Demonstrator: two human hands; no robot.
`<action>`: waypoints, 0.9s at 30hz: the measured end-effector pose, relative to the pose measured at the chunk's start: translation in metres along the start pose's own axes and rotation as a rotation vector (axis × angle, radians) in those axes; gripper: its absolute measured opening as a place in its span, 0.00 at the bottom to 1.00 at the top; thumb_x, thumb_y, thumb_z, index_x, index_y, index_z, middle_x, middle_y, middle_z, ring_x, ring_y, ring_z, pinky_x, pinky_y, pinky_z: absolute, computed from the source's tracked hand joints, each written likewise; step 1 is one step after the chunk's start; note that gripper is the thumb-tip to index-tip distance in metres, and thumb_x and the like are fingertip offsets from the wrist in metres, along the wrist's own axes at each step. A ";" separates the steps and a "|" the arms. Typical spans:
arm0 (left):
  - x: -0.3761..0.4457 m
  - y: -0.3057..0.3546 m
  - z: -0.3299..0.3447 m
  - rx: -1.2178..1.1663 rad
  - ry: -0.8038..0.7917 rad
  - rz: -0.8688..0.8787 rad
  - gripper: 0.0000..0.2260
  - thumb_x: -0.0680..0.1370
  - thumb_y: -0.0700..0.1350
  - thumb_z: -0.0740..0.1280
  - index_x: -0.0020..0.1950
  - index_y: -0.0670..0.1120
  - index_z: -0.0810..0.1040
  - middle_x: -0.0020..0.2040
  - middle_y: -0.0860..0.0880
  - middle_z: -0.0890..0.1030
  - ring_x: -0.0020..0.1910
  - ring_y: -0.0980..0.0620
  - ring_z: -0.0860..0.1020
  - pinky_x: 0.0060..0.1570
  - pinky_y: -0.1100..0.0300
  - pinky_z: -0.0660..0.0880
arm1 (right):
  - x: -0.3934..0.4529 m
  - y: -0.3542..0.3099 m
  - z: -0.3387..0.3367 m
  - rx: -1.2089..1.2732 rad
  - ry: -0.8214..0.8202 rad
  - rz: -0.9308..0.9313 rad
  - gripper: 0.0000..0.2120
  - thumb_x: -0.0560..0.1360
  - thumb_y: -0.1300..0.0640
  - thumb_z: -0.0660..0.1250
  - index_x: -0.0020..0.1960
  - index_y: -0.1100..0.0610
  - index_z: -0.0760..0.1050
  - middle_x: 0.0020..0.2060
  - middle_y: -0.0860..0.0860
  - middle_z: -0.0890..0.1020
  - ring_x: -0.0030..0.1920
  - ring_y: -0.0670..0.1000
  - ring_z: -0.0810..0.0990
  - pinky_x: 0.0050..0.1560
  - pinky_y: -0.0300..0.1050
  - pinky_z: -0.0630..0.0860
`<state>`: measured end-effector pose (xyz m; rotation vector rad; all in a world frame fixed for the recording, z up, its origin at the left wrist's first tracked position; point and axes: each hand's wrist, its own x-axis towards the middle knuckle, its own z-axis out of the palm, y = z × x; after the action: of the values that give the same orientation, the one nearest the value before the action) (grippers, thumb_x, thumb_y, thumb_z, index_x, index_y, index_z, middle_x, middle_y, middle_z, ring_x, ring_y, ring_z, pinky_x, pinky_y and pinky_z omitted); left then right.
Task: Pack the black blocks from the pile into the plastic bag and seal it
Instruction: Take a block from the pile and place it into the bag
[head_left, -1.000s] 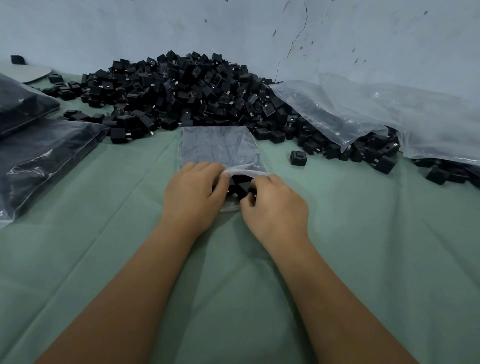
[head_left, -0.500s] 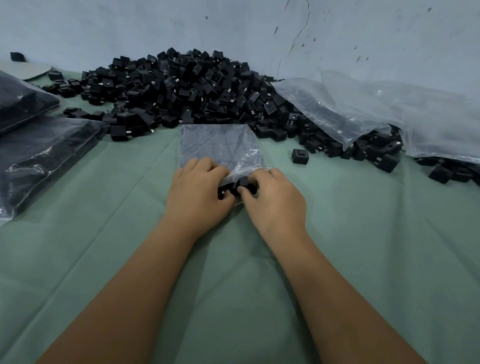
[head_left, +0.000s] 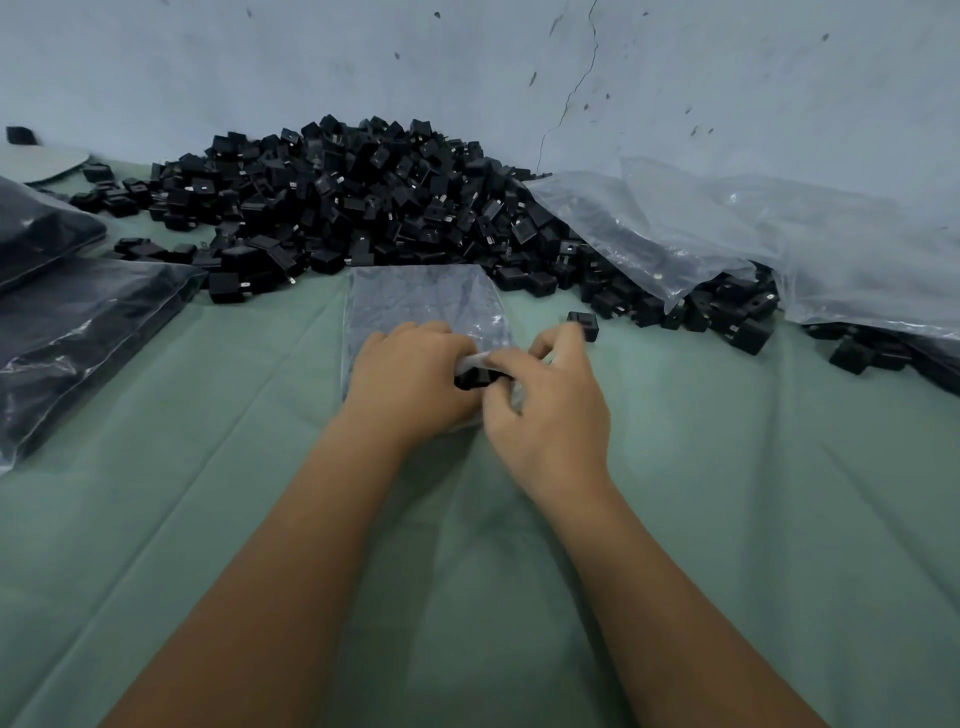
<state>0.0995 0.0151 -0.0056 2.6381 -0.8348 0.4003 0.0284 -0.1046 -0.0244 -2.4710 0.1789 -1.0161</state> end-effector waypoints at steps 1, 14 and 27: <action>0.001 0.001 0.002 -0.012 0.006 -0.024 0.10 0.72 0.59 0.66 0.45 0.54 0.78 0.41 0.55 0.73 0.47 0.49 0.73 0.43 0.56 0.63 | 0.007 0.002 -0.003 0.044 0.126 0.013 0.13 0.70 0.55 0.62 0.51 0.49 0.82 0.46 0.45 0.66 0.41 0.48 0.71 0.34 0.43 0.71; -0.006 0.013 0.033 0.007 0.114 0.062 0.17 0.72 0.46 0.68 0.61 0.55 0.77 0.56 0.56 0.75 0.55 0.51 0.70 0.55 0.59 0.63 | 0.085 0.102 0.027 -0.199 -0.358 0.468 0.26 0.77 0.51 0.59 0.74 0.41 0.61 0.72 0.50 0.66 0.71 0.58 0.59 0.64 0.52 0.58; -0.016 0.018 0.013 -0.243 0.146 -0.012 0.14 0.74 0.51 0.60 0.53 0.51 0.83 0.42 0.52 0.81 0.43 0.50 0.76 0.44 0.55 0.74 | 0.047 0.081 0.005 0.446 0.043 0.477 0.22 0.69 0.60 0.71 0.60 0.45 0.71 0.46 0.45 0.78 0.40 0.38 0.77 0.36 0.26 0.68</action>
<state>0.0785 0.0039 -0.0192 2.3587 -0.7691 0.4513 0.0698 -0.1881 -0.0354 -1.8795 0.4744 -0.7957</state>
